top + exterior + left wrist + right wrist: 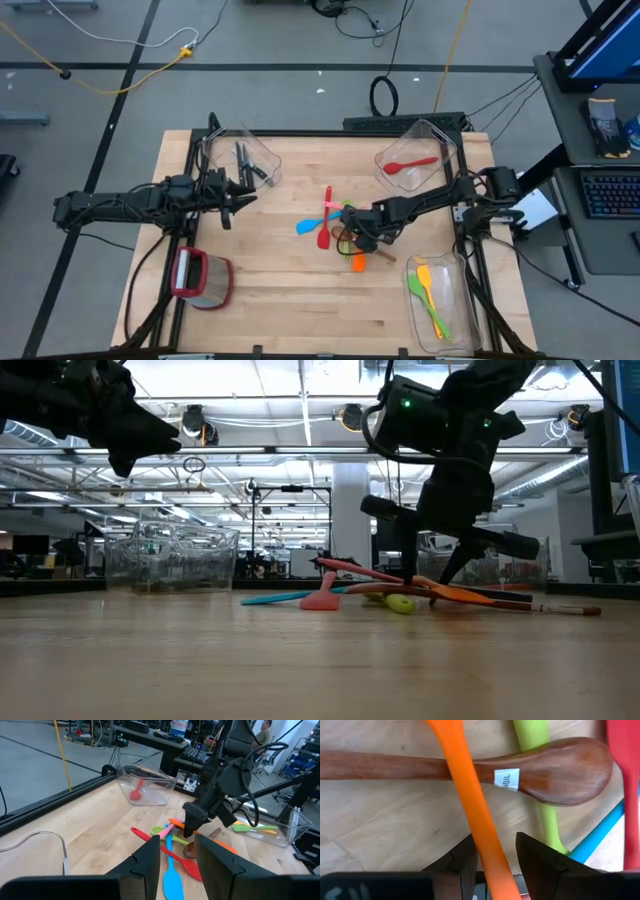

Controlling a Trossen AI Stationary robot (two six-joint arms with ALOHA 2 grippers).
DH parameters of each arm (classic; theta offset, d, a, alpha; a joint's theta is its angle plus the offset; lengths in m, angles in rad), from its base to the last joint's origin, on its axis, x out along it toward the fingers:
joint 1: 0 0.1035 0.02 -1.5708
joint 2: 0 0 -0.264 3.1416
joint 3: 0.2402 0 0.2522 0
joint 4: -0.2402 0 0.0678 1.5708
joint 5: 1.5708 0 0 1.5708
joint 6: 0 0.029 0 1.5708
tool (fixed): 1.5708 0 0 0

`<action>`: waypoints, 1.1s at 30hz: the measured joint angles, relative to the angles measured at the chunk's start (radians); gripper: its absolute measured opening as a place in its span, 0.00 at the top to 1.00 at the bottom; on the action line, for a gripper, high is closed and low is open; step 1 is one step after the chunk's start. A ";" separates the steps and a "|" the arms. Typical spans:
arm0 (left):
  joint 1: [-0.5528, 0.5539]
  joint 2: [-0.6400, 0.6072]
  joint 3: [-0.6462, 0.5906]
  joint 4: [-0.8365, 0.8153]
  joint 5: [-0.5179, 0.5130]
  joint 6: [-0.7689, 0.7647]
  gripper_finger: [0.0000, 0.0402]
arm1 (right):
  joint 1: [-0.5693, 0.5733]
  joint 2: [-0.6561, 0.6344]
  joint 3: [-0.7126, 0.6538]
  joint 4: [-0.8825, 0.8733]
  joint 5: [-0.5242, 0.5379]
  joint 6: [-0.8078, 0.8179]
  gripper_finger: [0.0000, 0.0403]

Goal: Pick & Place Kitchen Items
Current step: Put the orange spatula into the bottom transparent bin

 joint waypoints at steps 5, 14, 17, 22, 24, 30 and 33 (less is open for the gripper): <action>0.000 0.000 0.000 -0.006 0.000 0.002 0.69 | 0.001 0.000 0.000 0.001 -0.001 0.001 0.68; 0.000 0.000 0.000 -0.006 0.000 0.008 0.69 | 0.002 0.000 -0.001 -0.003 0.001 -0.003 0.86; 0.000 0.000 0.000 -0.006 0.000 0.008 0.69 | 0.008 -0.012 -0.001 0.010 0.038 -0.005 0.92; 0.000 0.000 0.000 -0.006 0.000 0.008 0.69 | 0.029 -0.049 0.001 0.030 0.151 -0.093 0.94; 0.000 0.000 0.000 -0.006 0.000 0.008 0.69 | 0.040 -0.072 0.001 0.029 0.191 -0.131 0.93; 0.001 0.000 0.000 -0.004 -0.004 0.005 0.69 | 0.069 -0.112 0.012 0.040 0.306 -0.183 0.96; 0.001 0.000 0.000 0.004 -0.009 -0.004 0.69 | 0.074 -0.119 0.026 0.046 0.391 -0.213 0.96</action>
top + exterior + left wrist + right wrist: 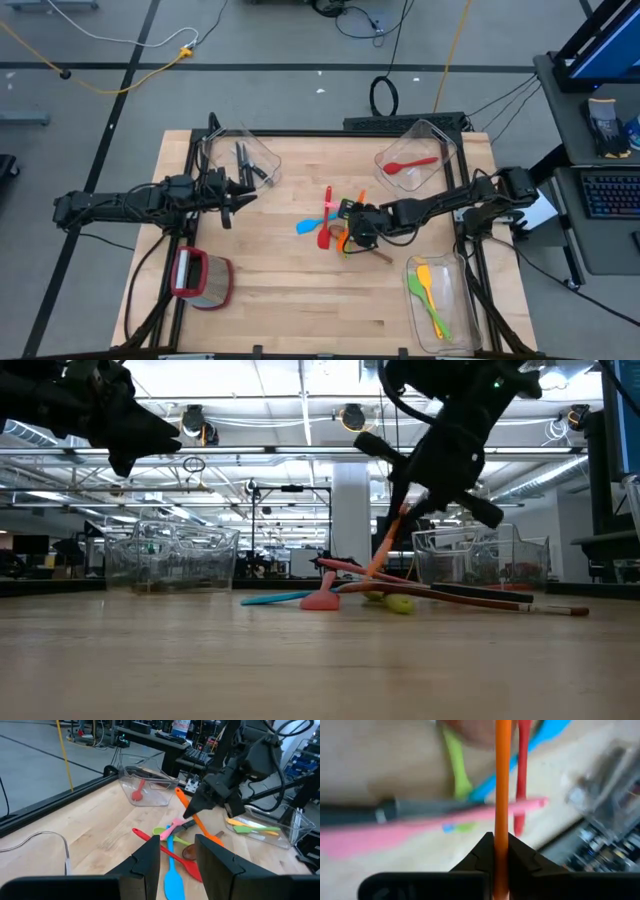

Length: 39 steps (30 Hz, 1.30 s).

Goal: Pick & Place Kitchen Items
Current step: Put the orange spatula into the bottom transparent bin

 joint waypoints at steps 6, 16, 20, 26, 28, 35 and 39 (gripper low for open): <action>0.000 0.000 0.000 0.023 -0.005 -0.030 0.69 | -0.008 -0.022 0.019 0.086 0.128 -0.074 0.96; 0.000 0.000 0.000 0.057 -0.008 -0.076 0.69 | -0.076 -0.064 0.029 0.369 0.234 0.002 0.96; 0.000 0.000 0.000 0.077 -0.008 -0.077 0.69 | -0.107 -0.079 0.031 0.505 0.236 0.120 0.96; 0.000 0.000 0.000 0.082 -0.014 -0.078 0.69 | -0.135 -0.119 0.030 0.611 0.156 0.349 0.96; 0.000 0.000 0.000 0.082 -0.016 -0.080 0.69 | -0.142 -0.126 0.030 0.641 0.110 0.438 0.96; 0.000 0.000 0.000 0.082 -0.016 -0.080 0.69 | -0.175 -0.159 0.030 0.699 -0.111 0.772 0.96; 0.000 0.000 0.000 0.081 -0.016 -0.076 0.69 | -0.202 -0.170 0.030 0.740 -0.301 0.993 0.96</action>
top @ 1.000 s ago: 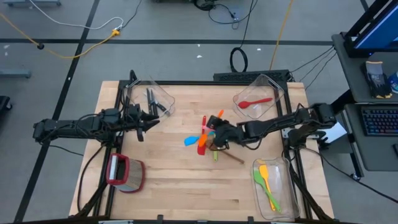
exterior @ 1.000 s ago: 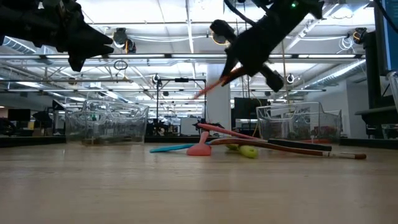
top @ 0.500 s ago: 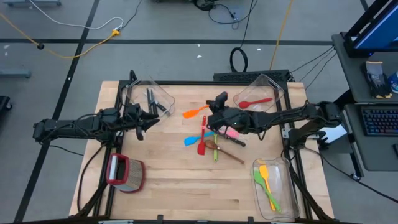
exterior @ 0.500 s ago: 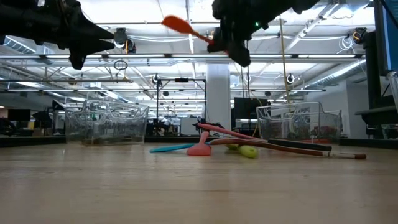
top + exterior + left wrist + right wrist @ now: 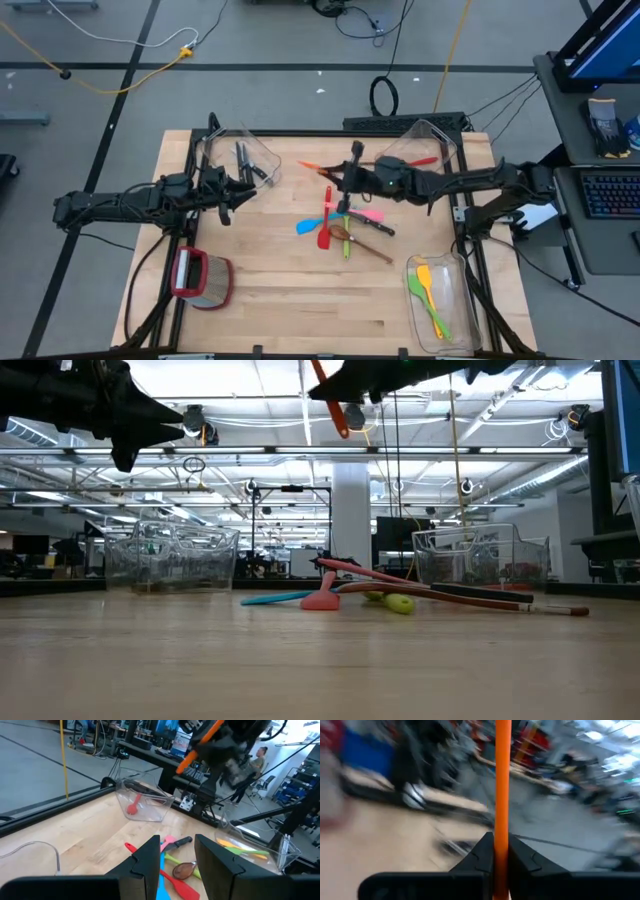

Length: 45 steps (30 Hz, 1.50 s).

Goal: Pick & Place Kitchen Items
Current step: Put the orange spatula into the bottom transparent bin

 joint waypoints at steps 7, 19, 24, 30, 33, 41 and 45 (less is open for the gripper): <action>0.000 0.000 0.000 0.000 0.000 0.017 0.69 | -0.047 0.001 0.000 0.033 -0.392 0.335 0.96; 0.000 0.001 0.000 -0.002 0.000 0.035 0.69 | -0.117 0.002 0.000 0.179 -1.060 0.721 0.96; 0.000 0.001 0.000 -0.001 -0.001 0.042 0.69 | -0.122 0.002 0.000 0.285 -1.260 0.789 0.96; 0.000 0.001 0.000 -0.001 -0.001 0.043 0.69 | -0.121 0.002 0.000 0.376 -1.390 0.846 0.96; 0.000 0.000 0.000 -0.001 -0.001 0.043 0.69 | -0.121 0.002 0.000 0.431 -1.409 0.870 0.96; 0.000 0.001 0.000 -0.001 0.000 0.042 0.69 | -0.120 0.002 0.000 0.609 -1.433 0.882 0.96; 0.000 0.001 0.000 -0.001 0.000 0.044 0.69 | -0.120 0.002 0.000 0.625 -1.434 0.883 0.96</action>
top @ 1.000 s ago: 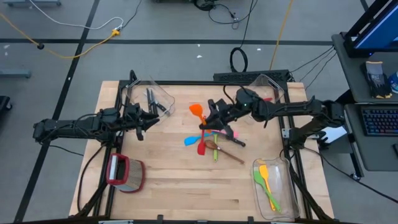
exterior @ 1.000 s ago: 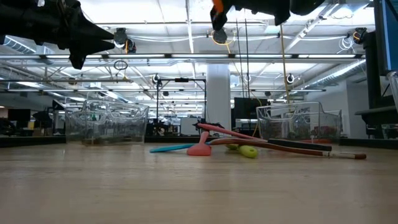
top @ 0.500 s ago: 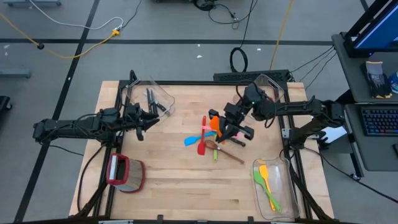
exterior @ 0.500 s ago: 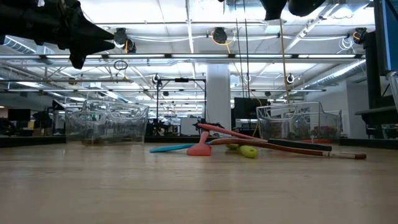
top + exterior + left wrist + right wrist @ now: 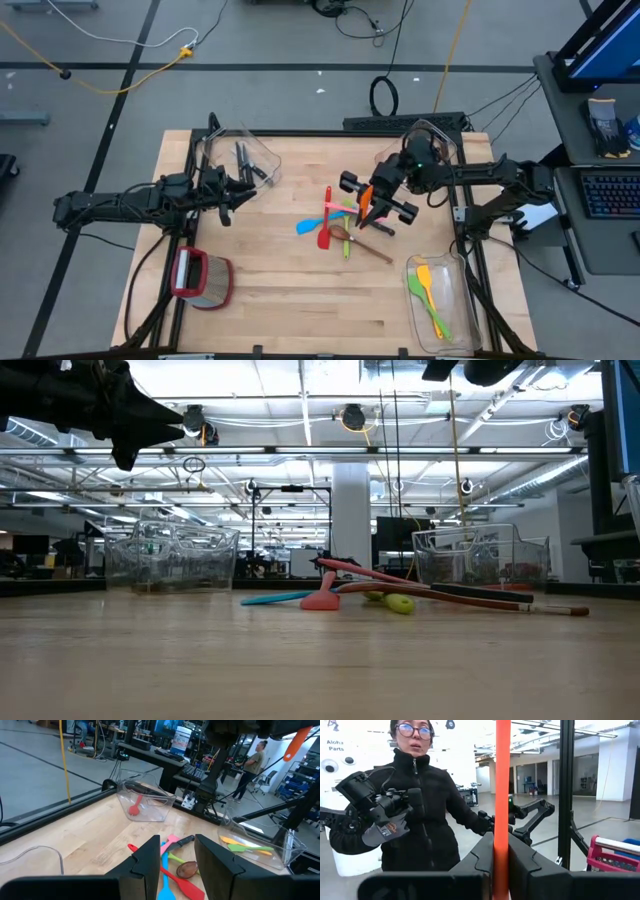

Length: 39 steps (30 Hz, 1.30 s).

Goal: Pick & Place Kitchen Items
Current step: Put the orange spatula into the bottom transparent bin

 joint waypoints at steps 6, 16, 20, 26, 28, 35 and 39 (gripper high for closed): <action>0.000 0.000 0.000 0.000 0.000 0.007 0.69 | 0.000 0.000 0.000 -0.028 0.009 -0.009 0.96; 0.000 0.000 0.000 -0.001 0.000 -0.007 0.69 | 0.001 0.000 0.000 -0.255 0.053 -0.469 0.96; 0.000 0.000 0.000 -0.002 0.000 -0.007 0.69 | 0.001 0.000 0.000 -0.300 0.027 -0.540 0.96; 0.000 0.000 0.000 -0.002 0.000 -0.008 0.69 | 0.001 0.000 0.000 -0.412 0.039 -0.657 0.96; 0.000 0.000 0.000 -0.002 0.000 -0.011 0.69 | 0.001 0.000 0.000 -0.484 0.079 -0.721 0.96; 0.000 0.000 0.000 -0.002 0.000 -0.019 0.69 | 0.001 0.000 0.000 -0.655 0.337 -0.965 0.96; 0.000 0.000 0.000 -0.002 -0.001 -0.035 0.69 | 0.017 0.000 0.000 -0.737 0.561 -1.123 0.96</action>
